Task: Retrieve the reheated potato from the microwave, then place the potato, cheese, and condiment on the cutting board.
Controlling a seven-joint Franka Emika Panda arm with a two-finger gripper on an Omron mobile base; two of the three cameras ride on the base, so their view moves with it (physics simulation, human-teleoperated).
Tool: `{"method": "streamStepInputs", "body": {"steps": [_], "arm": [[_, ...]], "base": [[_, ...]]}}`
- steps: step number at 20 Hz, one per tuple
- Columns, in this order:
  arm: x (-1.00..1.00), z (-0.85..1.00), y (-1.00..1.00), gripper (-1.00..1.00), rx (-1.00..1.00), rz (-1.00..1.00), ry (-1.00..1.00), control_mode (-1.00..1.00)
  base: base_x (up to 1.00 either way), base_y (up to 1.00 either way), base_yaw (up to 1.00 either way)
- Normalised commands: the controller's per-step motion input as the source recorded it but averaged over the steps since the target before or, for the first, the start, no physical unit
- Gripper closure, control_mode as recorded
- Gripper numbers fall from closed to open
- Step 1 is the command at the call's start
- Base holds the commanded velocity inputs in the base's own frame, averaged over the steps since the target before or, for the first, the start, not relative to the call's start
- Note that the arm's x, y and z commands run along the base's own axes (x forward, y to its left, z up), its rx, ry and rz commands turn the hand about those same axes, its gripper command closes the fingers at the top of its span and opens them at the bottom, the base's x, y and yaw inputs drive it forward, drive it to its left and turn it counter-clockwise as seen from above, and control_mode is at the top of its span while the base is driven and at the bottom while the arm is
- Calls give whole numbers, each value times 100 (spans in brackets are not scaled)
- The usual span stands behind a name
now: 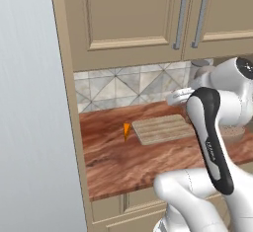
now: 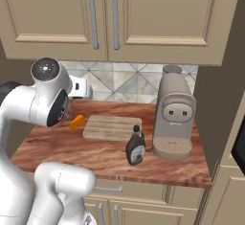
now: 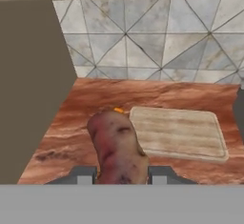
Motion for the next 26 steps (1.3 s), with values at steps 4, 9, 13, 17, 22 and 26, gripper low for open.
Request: {"method": "streamStepInputs", "body": {"steps": [4, 9, 13, 17, 22, 26], "arm": [[49, -42, -1, 100, -8, 0, -3, -100], [52, -39, -15, 100, -3, -1, 5, -100], [34, -45, -16, 100, -18, -22, 4, -100], [46, -42, -11, 100, -12, -38, 10, -100], [53, -42, -20, 100, 0, -26, 12, -100], [54, -33, -36, 100, 0, -11, 17, -100]], "base": [[0, 0, 0], [0, 0, 0], [0, 0, 0], [0, 0, 0], [0, 0, 0], [0, 0, 0]]}}
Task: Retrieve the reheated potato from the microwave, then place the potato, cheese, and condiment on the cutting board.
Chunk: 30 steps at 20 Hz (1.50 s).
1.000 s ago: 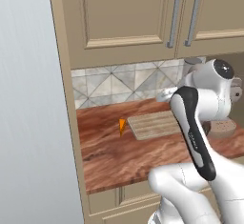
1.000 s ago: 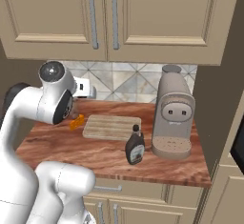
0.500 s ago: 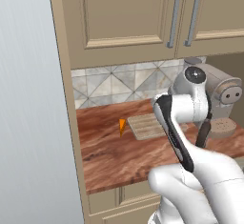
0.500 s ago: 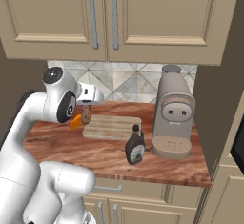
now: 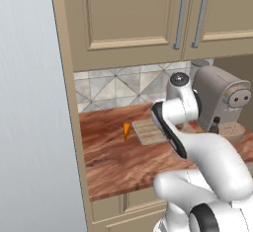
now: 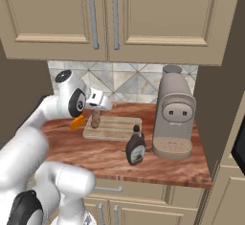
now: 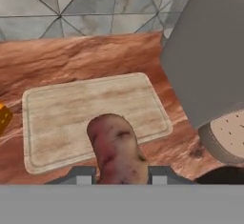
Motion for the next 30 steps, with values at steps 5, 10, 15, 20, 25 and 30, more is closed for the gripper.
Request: {"method": "streamStepInputs", "body": {"steps": [5, 10, 15, 20, 25, 30], "arm": [[49, -35, -42, 100, 5, 0, 26, -100], [38, -47, -38, 100, 10, 3, 11, -100], [54, -47, -18, 100, 9, 0, 10, -100], [48, -56, -14, 100, 13, 0, 12, -100], [52, -46, -21, 100, 5, 0, 9, -100], [38, -37, -13, 100, 0, 0, 2, -100]], "base": [[0, 0, 0], [0, 0, 0], [0, 0, 0], [0, 0, 0], [0, 0, 0], [0, 0, 0]]}}
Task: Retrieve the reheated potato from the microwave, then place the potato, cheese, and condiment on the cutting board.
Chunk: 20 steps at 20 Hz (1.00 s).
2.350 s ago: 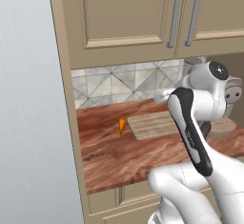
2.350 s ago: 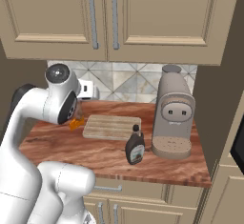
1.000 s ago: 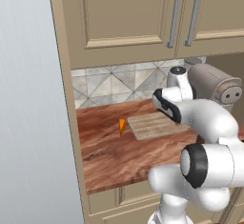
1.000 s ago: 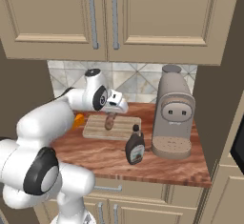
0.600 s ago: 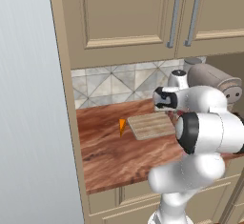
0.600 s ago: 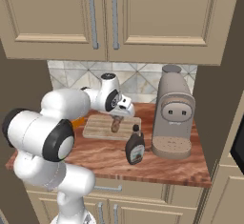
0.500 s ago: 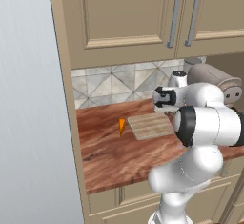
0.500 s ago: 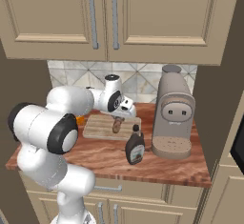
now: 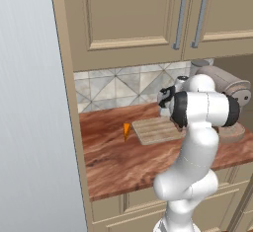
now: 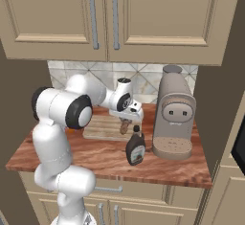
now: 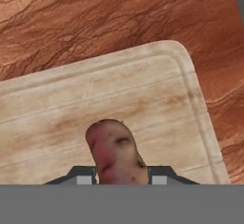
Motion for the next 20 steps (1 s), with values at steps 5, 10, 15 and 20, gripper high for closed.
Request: {"method": "streamStepInputs", "body": {"steps": [5, 10, 15, 20], "arm": [[37, -37, -9, 100, 0, 0, 0, -100], [40, -38, -10, 100, 0, 0, -4, -100], [7, -42, 1, 100, 0, -2, -6, -100], [-6, -52, 10, 100, 0, -4, -7, -100]], "base": [[0, 0, 0], [0, 0, 0], [0, 0, 0], [0, 0, 0]]}}
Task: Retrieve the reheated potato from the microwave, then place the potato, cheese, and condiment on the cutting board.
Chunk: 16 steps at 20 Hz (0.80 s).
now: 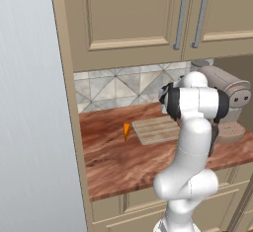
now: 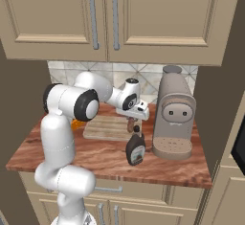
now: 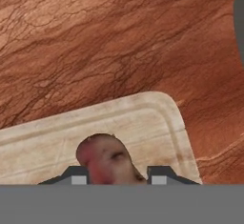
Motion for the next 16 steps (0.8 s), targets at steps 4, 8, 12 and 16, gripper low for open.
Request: {"method": "streamStepInputs", "body": {"steps": [4, 8, 12, 16], "arm": [[-1, -41, 13, -100, -1, -8, -6, -100], [0, -3, 0, -100, 0, -12, -6, -100], [-1, 0, 11, -100, 0, -13, -2, -100], [-12, 0, 18, -100, 0, -9, 0, -100]], "base": [[0, 0, 0], [0, 0, 0], [0, 0, 0], [0, 0, 0]]}}
